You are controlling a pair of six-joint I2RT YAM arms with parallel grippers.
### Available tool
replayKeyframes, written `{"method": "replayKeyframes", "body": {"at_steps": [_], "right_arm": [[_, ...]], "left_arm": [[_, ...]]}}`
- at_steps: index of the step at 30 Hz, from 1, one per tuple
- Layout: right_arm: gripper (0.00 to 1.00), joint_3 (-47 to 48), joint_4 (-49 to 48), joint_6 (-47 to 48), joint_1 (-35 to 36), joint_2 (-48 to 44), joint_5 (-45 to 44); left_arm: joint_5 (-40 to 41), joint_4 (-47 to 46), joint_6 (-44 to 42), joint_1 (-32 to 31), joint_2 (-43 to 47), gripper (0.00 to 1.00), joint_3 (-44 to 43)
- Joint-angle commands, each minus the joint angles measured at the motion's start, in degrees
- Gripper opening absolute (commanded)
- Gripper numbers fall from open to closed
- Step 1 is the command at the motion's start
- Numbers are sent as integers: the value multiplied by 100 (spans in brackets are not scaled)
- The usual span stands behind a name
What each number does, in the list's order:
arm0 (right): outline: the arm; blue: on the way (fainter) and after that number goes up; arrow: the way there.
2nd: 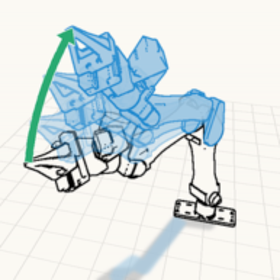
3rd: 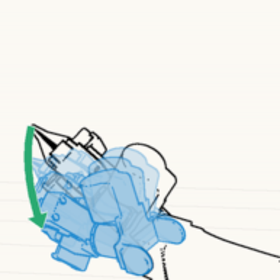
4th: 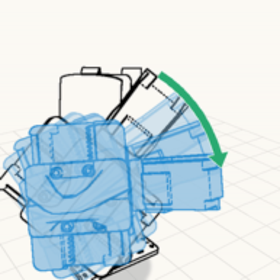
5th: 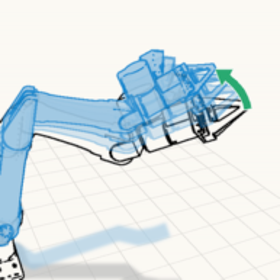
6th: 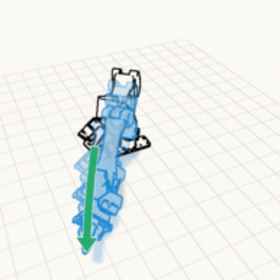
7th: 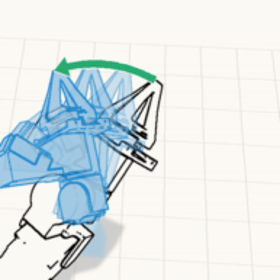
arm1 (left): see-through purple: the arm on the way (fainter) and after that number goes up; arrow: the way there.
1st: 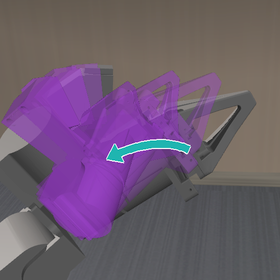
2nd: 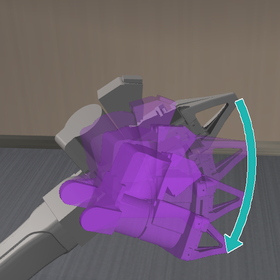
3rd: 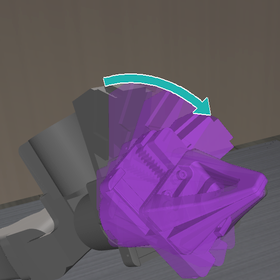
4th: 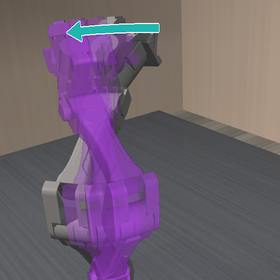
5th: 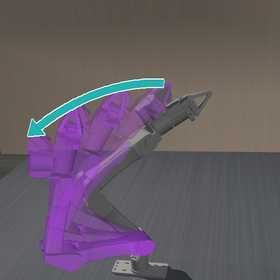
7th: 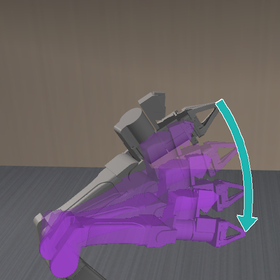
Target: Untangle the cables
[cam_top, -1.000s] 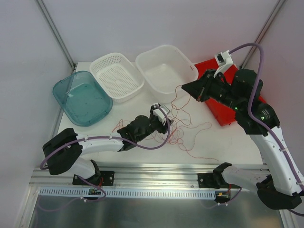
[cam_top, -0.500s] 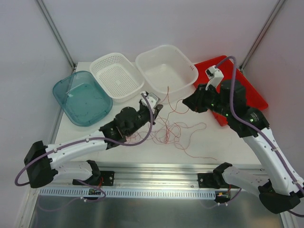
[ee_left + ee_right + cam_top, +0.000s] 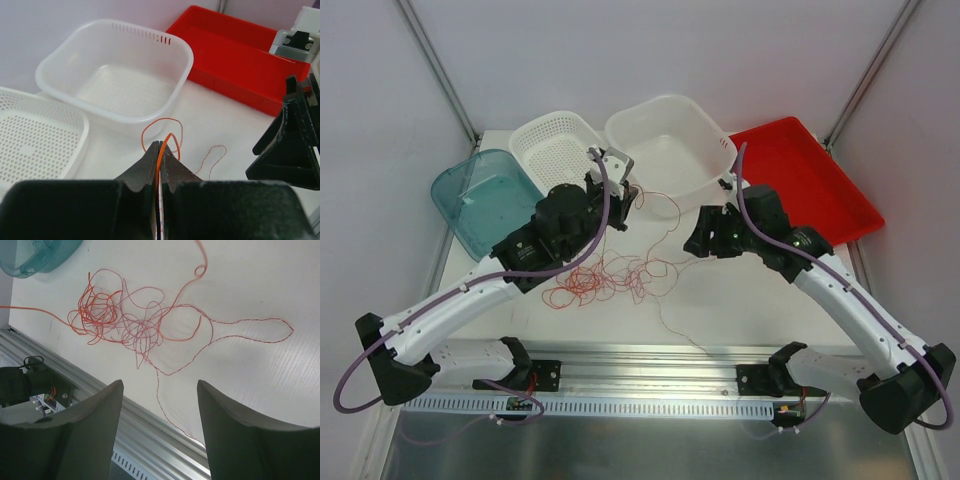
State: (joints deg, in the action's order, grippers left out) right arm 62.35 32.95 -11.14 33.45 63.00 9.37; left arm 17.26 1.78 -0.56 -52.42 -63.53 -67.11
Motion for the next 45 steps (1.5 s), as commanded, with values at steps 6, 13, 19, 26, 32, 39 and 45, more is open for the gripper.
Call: {"method": "replayKeyframes", "body": {"at_steps": [6, 13, 19, 26, 32, 39, 45], "right_arm": [[65, -732, -1290, -274, 319, 88, 197], [65, -988, -2511, -626, 970, 853, 276], [62, -926, -3074, -670, 1251, 1802, 171], [35, -1260, -3269, -846, 1251, 2532, 197], [4, -1558, -2970, -811, 1208, 2586, -14], [1, -2024, -2251, -750, 586, 2006, -382], [1, -2419, -1696, -750, -408, 1312, -409]], "left_arm": [[481, 1122, 170, 276, -379, 0, -1391], [358, 1369, 223, 312, -547, 0, -2095], [524, 1527, 109, 312, -485, 0, -2297], [858, 1720, -252, 452, -406, 0, -2552], [1192, 1773, -726, 637, -354, 0, -2816], [1675, 1782, -1376, 918, -257, 0, -3026], [2158, 1773, -2062, 1146, -195, 0, -3203]]}}
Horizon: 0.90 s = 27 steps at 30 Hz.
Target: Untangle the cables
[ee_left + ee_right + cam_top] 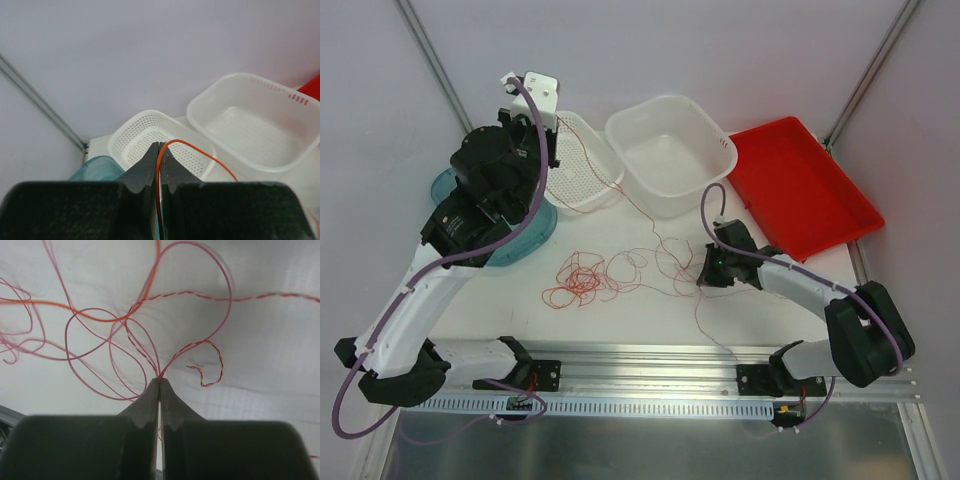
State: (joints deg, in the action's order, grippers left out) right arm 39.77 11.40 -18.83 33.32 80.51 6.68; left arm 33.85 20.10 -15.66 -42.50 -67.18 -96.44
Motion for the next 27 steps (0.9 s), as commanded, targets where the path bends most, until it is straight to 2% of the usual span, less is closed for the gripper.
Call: {"method": "replayKeyframes", "body": {"at_steps": [1, 5, 12, 17, 19, 20, 22, 23, 25, 27], "right_arm": [[1, -223, 495, 20, -518, -544, -114], [1, -365, 706, 28, -1125, -984, 53], [2, 4, 1031, 301, -1082, -1222, 352], [5, 75, 1250, 459, -1038, -1231, 88], [11, 40, 1233, 520, -1029, -1204, 219], [20, 31, 1225, 573, -1003, -1213, 263], [32, 57, 1242, 617, -951, -1257, 317], [42, 101, 1320, 687, -881, -1301, 299], [51, 259, 1435, 758, -793, -1327, 141], [55, 425, 1602, 863, -740, -1371, 36]], "left_arm": [[544, -59, -665, 233, 196, 0, -278], [729, -59, -825, 479, 310, 0, -226], [97, -59, -543, 550, 188, 0, -295], [166, -67, -535, 717, -32, 0, -638], [35, -58, -482, 735, -59, 0, -779], [-122, -59, -473, 734, -67, 0, -806], [-176, -50, -473, 735, -128, 0, -885], [-194, -50, -499, 734, -155, 0, -972], [-168, -59, -534, 752, -243, 0, -1078], [-351, -50, -430, 743, -269, 0, -1184]]}}
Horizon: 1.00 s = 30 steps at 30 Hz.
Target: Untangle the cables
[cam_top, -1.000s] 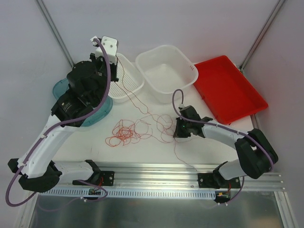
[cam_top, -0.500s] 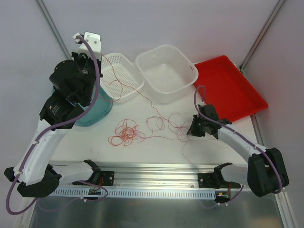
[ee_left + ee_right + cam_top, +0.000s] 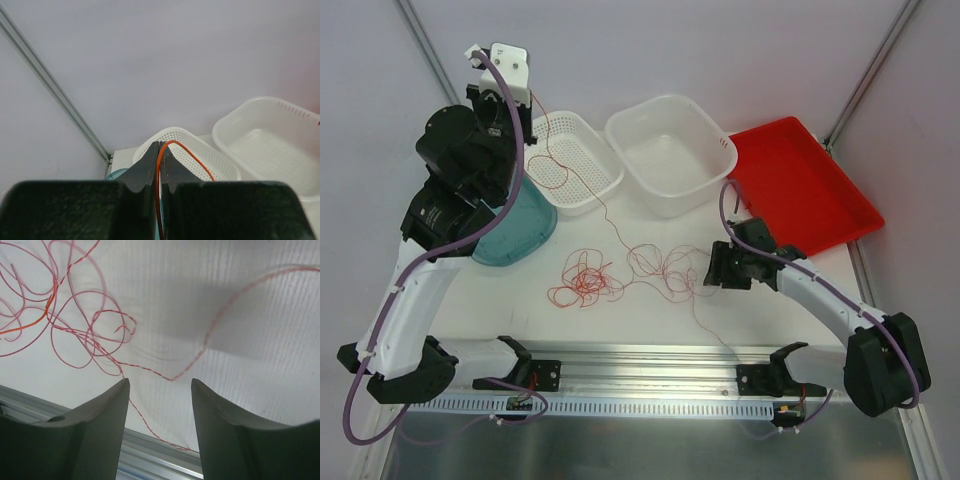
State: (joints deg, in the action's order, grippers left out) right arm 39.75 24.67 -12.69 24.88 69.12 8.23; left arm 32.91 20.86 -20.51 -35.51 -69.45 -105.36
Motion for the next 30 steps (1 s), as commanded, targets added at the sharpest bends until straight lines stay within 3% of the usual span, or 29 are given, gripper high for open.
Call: {"method": "replayKeyframes", "body": {"at_steps": [1, 6, 12, 22, 30], "right_arm": [[57, 490, 310, 284, 130, -250, -128], [58, 955, 320, 687, 587, -373, -32], [61, 1544, -593, 944, 1176, -119, 635], [61, 2274, -2377, 505, 2037, 1919, 1655], [58, 2529, -3846, -374, 2249, 3246, 1998]], "left_arm": [[-389, -135, 117, 44, -7, 0, -283], [-1267, -135, 688, 44, 230, 0, 217], [-1489, -135, 1102, 44, 581, 0, 754], [-1541, -91, 1269, 44, 951, 0, 974], [-1647, -65, 1497, 44, 1135, 0, 1097]]}}
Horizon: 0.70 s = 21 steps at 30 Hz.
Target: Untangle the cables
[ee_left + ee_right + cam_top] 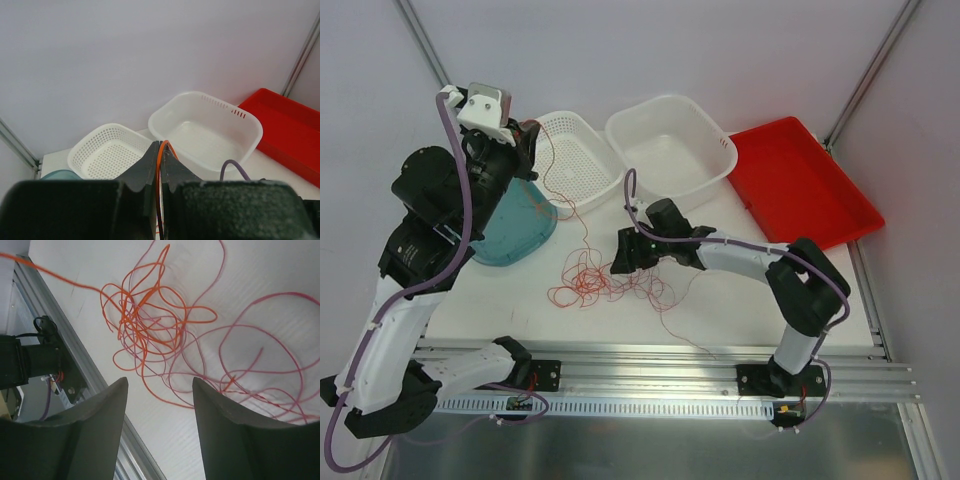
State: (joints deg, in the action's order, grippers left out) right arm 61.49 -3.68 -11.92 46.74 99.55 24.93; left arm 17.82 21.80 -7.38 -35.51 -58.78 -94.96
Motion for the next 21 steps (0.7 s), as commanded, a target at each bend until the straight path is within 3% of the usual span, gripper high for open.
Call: {"method": "replayKeyframes", "body": {"at_steps": [1, 7, 11, 21], "right_arm": [[57, 424, -1186, -495, 115, 310, 372], [55, 697, -1591, -759, 195, 1056, 575], [47, 767, -1802, -873, 204, 1260, 758], [10, 811, -1741, -794, 230, 1251, 900]], "left_arm": [[-148, -167, 201, 44, 86, 0, 74], [-262, -124, 412, 44, 130, 0, 170], [-385, -97, 509, 44, 139, 0, 162], [-508, -71, 720, 44, 104, 0, 320]]}}
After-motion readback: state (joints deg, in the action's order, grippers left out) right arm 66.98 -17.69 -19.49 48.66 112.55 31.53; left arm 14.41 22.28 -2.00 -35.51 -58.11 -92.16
